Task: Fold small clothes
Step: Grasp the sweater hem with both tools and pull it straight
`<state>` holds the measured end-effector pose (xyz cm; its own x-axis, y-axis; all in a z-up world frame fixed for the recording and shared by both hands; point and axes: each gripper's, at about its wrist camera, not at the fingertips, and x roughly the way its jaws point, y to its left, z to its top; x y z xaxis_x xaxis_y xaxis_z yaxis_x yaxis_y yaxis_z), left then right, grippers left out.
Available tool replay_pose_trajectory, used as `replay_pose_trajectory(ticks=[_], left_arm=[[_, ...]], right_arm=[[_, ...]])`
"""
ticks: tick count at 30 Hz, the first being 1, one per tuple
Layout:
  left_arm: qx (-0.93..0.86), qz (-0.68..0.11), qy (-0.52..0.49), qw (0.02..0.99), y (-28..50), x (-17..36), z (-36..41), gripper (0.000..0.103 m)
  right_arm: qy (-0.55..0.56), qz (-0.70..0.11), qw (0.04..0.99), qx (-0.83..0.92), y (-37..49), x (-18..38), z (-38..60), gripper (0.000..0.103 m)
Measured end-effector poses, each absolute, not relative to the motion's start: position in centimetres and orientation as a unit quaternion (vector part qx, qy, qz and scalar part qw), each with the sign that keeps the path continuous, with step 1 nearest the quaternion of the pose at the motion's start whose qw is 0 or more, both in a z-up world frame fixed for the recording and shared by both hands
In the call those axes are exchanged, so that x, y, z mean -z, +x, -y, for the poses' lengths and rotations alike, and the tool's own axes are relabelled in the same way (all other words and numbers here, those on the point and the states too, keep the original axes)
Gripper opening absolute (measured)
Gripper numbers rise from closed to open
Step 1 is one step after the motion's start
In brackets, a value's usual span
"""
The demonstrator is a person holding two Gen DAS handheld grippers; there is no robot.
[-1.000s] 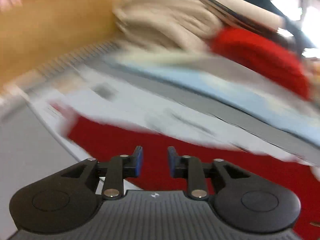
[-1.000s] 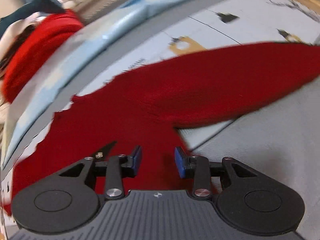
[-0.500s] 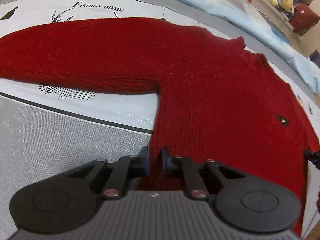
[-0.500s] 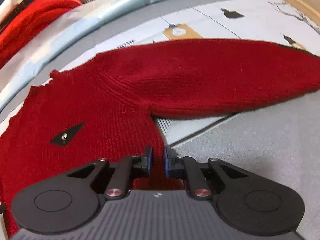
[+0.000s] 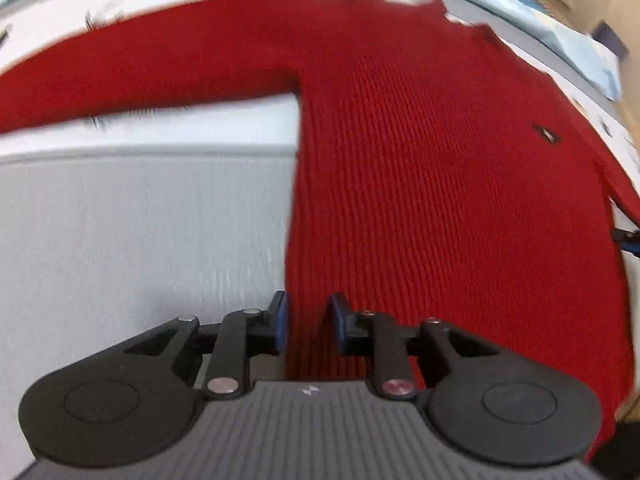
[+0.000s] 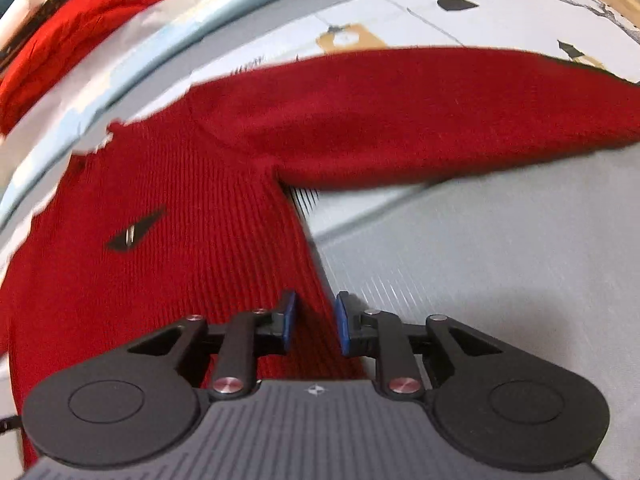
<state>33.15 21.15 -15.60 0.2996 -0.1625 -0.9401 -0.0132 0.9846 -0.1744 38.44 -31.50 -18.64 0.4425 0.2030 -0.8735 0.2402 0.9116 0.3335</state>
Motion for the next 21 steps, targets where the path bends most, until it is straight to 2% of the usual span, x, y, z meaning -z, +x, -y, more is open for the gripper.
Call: replay_pose_trajectory(ticks=[12,15,21], left_arm=[[0.057,-0.639,-0.058,0.765,25.1,14.4,-21.5,0.027],[0.048,-0.65,-0.038,0.758,22.9,14.0,-21.0,0.027],[0.04,-0.641,-0.005,0.766,19.0,13.3,-19.8,0.027]], right_arm=[[0.176,-0.611,0.772,-0.02,29.7,17.7,33.1,0.024],[0.128,-0.643,0.754,-0.038,27.3,17.2,32.7,0.029],[0.165,-0.628,0.76,-0.026,23.7,17.5,33.7,0.032]])
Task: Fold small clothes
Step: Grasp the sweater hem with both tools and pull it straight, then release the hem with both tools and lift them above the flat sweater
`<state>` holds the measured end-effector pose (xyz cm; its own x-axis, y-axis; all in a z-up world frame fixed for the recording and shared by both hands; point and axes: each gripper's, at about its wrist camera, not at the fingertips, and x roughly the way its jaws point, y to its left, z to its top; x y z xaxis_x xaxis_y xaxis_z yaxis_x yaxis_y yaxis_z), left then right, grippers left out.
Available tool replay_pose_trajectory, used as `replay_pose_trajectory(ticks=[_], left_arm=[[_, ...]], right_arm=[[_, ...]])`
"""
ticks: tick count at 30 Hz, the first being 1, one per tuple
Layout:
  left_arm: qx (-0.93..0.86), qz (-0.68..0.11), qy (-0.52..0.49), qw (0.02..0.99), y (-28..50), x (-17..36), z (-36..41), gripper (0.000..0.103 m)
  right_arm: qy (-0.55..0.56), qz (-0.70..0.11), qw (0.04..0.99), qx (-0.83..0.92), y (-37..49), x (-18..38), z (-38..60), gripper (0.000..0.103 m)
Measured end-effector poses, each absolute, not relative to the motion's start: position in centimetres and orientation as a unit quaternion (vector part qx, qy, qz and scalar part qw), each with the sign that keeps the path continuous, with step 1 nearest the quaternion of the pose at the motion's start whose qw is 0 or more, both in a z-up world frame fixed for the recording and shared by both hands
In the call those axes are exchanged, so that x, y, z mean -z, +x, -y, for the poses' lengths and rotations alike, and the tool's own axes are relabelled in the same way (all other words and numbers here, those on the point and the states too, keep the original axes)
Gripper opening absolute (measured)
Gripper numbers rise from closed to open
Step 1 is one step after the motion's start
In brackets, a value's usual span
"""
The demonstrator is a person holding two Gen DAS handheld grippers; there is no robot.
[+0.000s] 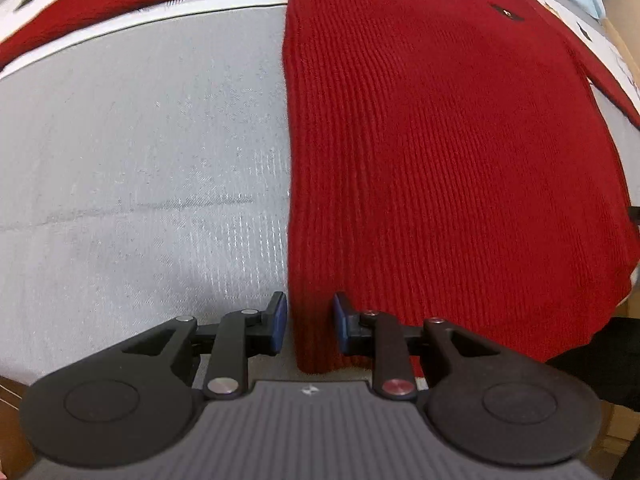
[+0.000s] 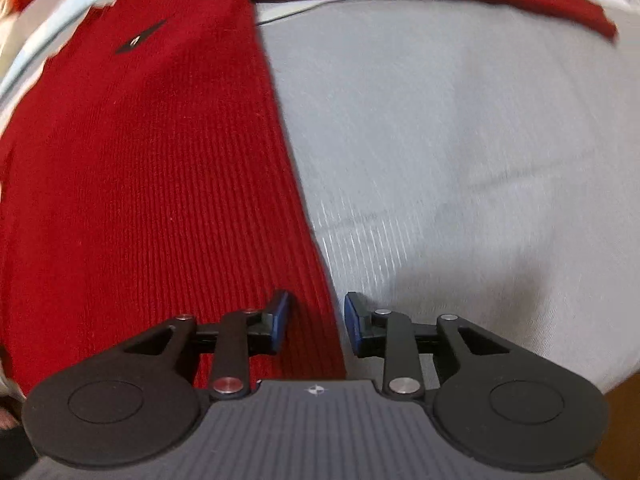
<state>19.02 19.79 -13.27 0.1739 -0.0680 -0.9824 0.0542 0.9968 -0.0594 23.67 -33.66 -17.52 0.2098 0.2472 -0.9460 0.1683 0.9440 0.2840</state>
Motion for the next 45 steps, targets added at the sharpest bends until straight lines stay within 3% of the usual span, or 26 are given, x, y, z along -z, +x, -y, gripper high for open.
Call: replay_pose_trajectory(ticks=[4,8,13,22,25,26,27,29,31,33,35,37,39,41,45], left_arm=[[0.04,-0.624,0.028,0.78,17.8,13.8,-18.2,0.015],[0.042,-0.606,0.038,0.794,16.3,13.2,-17.4,0.007],[0.051,-0.582,0.038,0.811,13.9,10.8,-16.8,0.006],[0.001,-0.6,0.06,0.798,13.3,11.3,-17.5,0.008],[0.0,-0.557,0.051,0.829,12.7,9.3,-17.4,0.023],[0.009,-0.539,0.036,0.841,12.5,8.5,-17.3,0.037],[0.018,-0.529,0.022,0.848,12.4,8.2,-17.1,0.044],[0.05,-0.539,0.004,0.841,12.5,8.9,-16.4,0.044],[0.055,-0.573,0.03,0.817,12.8,10.8,-15.5,0.044],[0.047,-0.598,0.064,0.798,12.9,12.3,-15.0,0.045],[0.048,-0.589,0.056,0.805,12.9,11.4,-14.8,0.045],[0.056,-0.568,0.029,0.82,12.6,10.2,-15.4,0.053],[0.057,-0.575,0.027,0.815,12.6,10.6,-15.2,0.068],[0.056,-0.601,0.056,0.795,12.8,11.9,-14.4,0.068],[0.059,-0.559,0.036,0.826,13.5,9.4,-13.7,0.069]], right_arm=[[0.137,-0.617,0.774,-0.034,22.4,17.0,32.8,0.03],[0.131,-0.619,0.773,-0.05,21.2,16.7,32.6,0.016],[0.119,-0.596,0.793,-0.036,20.5,15.4,33.9,0.007],[0.113,-0.601,0.79,-0.035,20.4,15.2,33.6,0.008],[0.091,-0.578,0.81,-0.025,19.8,13.6,33.2,0.01],[0.09,-0.563,0.821,-0.033,19.7,13.1,33.1,0.012],[0.092,-0.549,0.829,-0.048,19.5,12.5,32.8,0.013],[0.095,-0.538,0.834,-0.077,19.2,12.2,32.2,0.024],[0.078,-0.566,0.814,-0.099,19.0,13.6,31.4,0.05],[0.033,-0.604,0.79,-0.106,18.7,15.6,30.3,0.05],[0.016,-0.591,0.799,-0.112,18.5,15.1,29.8,0.049],[0.049,-0.573,0.81,-0.116,18.3,14.0,30.3,0.049],[0.045,-0.57,0.813,-0.108,18.1,14.1,30.5,0.05],[0.003,-0.596,0.797,-0.1,18.2,15.4,29.3,0.05],[0.003,-0.559,0.823,-0.101,18.4,13.8,28.5,0.051]])
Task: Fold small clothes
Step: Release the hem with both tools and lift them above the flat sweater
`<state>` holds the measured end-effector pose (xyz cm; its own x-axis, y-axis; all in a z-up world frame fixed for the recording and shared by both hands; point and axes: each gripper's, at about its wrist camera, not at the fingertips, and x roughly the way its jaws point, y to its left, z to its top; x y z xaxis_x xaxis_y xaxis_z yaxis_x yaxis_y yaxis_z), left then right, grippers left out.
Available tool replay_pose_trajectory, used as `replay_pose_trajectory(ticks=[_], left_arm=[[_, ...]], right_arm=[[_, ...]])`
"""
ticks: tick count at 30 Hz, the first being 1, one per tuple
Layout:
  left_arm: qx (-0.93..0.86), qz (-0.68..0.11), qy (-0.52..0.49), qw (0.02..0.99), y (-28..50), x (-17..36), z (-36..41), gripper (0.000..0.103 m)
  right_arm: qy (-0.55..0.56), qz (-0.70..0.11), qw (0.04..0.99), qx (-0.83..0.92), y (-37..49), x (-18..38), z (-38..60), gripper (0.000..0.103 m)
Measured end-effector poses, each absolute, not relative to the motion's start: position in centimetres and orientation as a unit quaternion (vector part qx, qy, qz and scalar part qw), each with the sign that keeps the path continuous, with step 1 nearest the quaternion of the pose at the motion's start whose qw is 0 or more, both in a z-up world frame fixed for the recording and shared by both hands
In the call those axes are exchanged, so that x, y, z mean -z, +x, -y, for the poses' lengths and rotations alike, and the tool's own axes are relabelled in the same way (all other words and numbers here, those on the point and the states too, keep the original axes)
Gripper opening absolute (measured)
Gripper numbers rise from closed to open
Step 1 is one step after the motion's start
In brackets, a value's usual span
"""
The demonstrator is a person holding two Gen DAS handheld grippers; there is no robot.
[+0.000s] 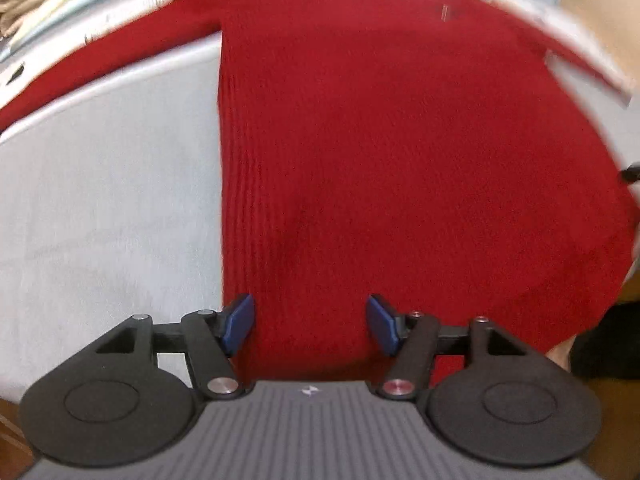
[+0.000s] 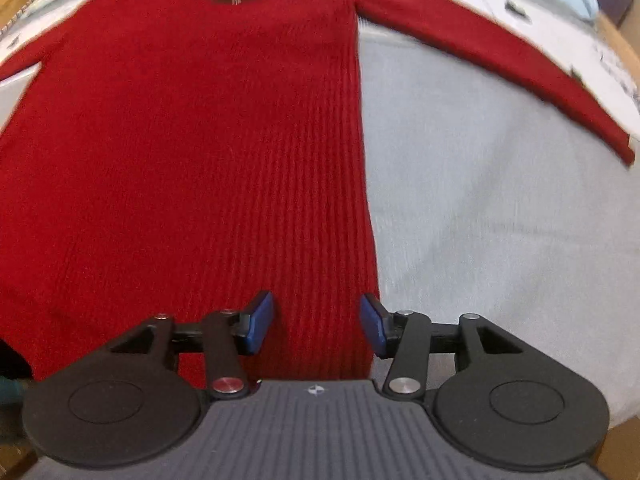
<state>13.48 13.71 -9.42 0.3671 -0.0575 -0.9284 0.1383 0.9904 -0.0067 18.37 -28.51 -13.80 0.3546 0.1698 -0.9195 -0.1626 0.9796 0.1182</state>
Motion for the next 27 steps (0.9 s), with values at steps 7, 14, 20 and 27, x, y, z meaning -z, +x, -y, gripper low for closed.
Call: replay_pose_trajectory(ticks=[7,14,20,27], left_arm=[[0.001,-0.454,0.003,0.891,14.5,4.7,-12.9,0.077],[-0.019,-0.359,0.021,0.933,15.9,1.7,-9.0,0.077],[-0.012,-0.317,0.004,0.948,20.3,-4.5,-6.7,0.077],[-0.06,-0.331,-0.026,0.941,28.1,-6.5,-8.0,0.077]], right_arm=[[0.035,-0.418,0.906,-0.058,18.8,8.5,27.9,0.051],[0.038,-0.362,0.93,-0.049,20.9,7.3,27.4,0.051],[0.069,-0.352,0.932,-0.046,22.3,5.2,27.1,0.051],[0.03,-0.329,0.942,-0.055,22.0,4.1,25.4,0.051]])
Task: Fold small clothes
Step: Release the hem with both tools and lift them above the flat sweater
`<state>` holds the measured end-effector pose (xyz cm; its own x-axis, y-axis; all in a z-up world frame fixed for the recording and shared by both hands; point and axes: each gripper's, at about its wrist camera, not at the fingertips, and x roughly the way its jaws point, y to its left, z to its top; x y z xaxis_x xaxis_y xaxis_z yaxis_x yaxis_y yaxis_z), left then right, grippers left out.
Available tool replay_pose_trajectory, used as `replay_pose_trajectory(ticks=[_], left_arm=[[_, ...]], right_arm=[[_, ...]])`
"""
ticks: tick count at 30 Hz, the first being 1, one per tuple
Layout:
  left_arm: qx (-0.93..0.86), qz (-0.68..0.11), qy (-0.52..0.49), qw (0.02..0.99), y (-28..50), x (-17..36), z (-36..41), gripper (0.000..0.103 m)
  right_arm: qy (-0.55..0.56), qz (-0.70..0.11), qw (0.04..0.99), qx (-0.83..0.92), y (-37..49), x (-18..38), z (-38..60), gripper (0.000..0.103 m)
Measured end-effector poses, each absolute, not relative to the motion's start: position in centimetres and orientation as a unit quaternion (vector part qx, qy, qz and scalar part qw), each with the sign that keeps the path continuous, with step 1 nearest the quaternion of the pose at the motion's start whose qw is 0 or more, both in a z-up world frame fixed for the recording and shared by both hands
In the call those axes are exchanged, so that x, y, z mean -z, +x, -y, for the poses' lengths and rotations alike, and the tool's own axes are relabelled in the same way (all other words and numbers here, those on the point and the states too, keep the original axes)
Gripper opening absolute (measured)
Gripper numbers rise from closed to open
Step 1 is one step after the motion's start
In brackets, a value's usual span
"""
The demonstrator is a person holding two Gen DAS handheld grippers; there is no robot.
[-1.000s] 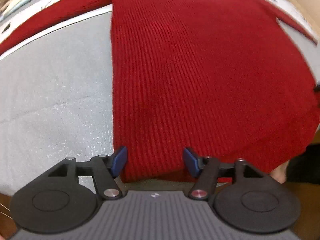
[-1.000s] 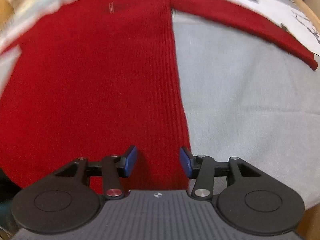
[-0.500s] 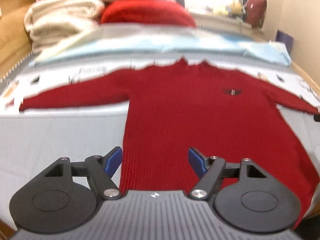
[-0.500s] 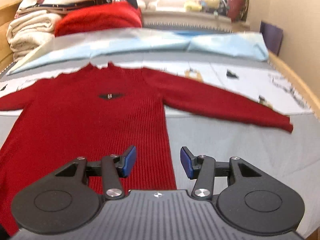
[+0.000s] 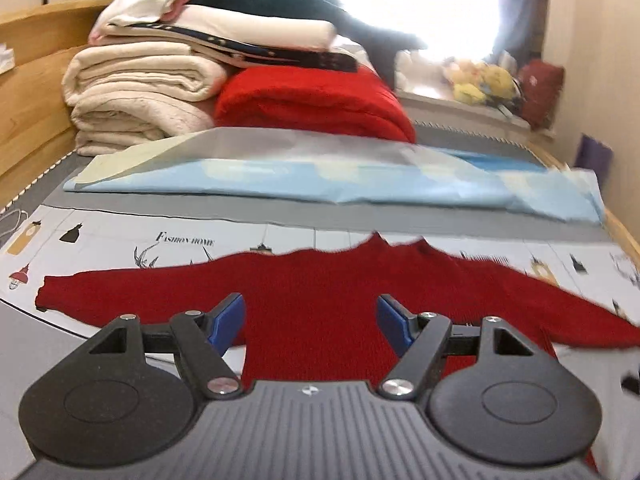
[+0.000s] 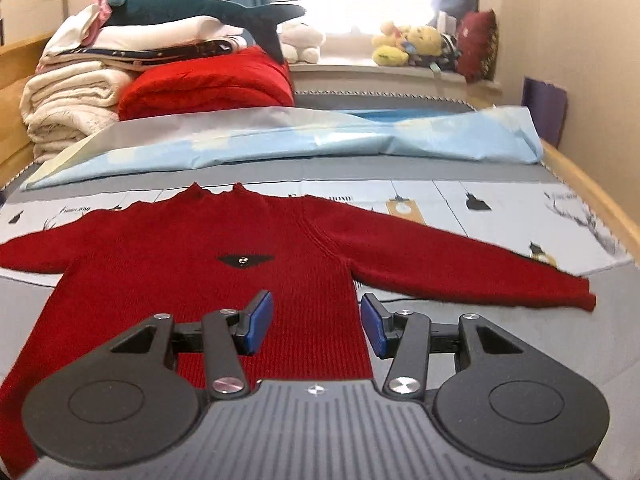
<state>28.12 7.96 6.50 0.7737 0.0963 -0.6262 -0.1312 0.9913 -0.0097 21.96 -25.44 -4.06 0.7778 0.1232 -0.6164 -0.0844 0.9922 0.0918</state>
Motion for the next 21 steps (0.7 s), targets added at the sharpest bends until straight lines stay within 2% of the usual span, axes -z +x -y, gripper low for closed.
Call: replay_pose_trajectory(ticks=[3,5,10,14,16,17,21], left_arm=[[-0.061,-0.322,-0.018,0.945,28.2,-4.2,-9.0,0.077],[-0.081,-0.372,0.003,0.925,29.6,-2.1,-9.3,0.072],[-0.082,-0.376,-0.043,0.922,32.0,-1.4,-10.7,0.068],[-0.1,-0.375,-0.058,0.92,33.3,-1.0,-12.5,0.052],[-0.114,-0.378,-0.068,0.916,33.8,-0.7,-13.8,0.048],[-0.118,-0.383,-0.078,0.913,34.0,-0.5,-14.6,0.041],[-0.142,-0.392,-0.109,0.902,34.3,0.5,-18.1,0.03]], right_arm=[[0.019,-0.332,0.942,-0.056,22.2,4.1,25.2,0.051],[0.014,-0.332,0.941,-0.054,22.3,4.1,25.0,0.051],[0.023,-0.357,0.933,-0.036,23.5,2.7,24.4,0.051],[0.049,-0.349,0.935,-0.047,26.3,-0.6,22.3,0.052],[0.084,-0.342,0.934,-0.056,28.2,-2.0,21.1,0.056],[0.103,-0.339,0.933,-0.061,29.1,-2.4,20.6,0.056],[0.14,-0.318,0.934,-0.084,31.1,-1.8,18.4,0.056]])
